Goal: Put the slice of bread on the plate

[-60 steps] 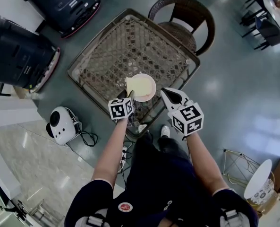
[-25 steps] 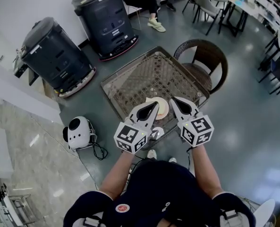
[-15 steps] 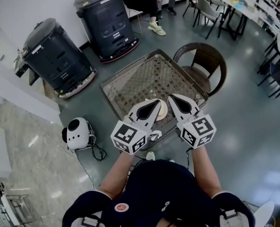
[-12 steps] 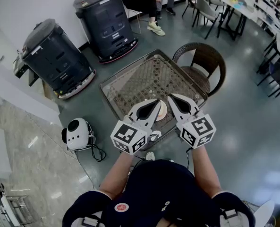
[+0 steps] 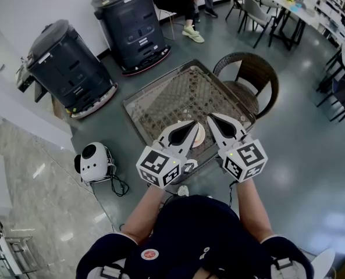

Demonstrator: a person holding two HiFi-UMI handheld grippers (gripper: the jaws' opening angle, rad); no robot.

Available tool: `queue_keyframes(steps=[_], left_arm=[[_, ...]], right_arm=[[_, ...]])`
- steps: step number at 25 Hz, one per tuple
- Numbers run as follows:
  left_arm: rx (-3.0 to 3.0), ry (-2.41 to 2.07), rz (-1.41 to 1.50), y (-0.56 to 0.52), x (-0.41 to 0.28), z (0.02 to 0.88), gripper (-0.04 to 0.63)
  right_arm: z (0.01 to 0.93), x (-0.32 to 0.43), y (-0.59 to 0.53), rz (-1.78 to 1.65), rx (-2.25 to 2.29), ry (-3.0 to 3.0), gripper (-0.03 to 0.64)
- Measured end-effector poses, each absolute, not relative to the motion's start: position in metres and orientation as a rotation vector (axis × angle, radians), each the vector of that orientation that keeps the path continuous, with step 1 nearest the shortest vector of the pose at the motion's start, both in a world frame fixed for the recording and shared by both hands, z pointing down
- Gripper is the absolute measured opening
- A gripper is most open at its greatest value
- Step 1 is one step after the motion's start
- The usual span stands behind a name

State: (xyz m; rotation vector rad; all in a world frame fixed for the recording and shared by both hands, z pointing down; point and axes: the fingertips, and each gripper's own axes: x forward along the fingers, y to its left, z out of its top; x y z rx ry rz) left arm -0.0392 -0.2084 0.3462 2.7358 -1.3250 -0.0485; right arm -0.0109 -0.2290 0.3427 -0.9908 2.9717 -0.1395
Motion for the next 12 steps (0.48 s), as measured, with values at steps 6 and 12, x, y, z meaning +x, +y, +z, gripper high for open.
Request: queue_keyframes(steps=[6, 12], left_arm=[[2.729, -1.327, -0.054, -0.2076, -0.0415, 0.3487, 0.008], [2.735, -1.322, -0.055, -0.2071, -0.0409, 0.3446, 0.008]], right_arm=[[0.3418, -0.0115, -0.2285, -0.130, -0.989, 2.973, 0.006], [0.3381, -0.0117, -0.2285, -0.121, -0.989, 2.978, 0.006]])
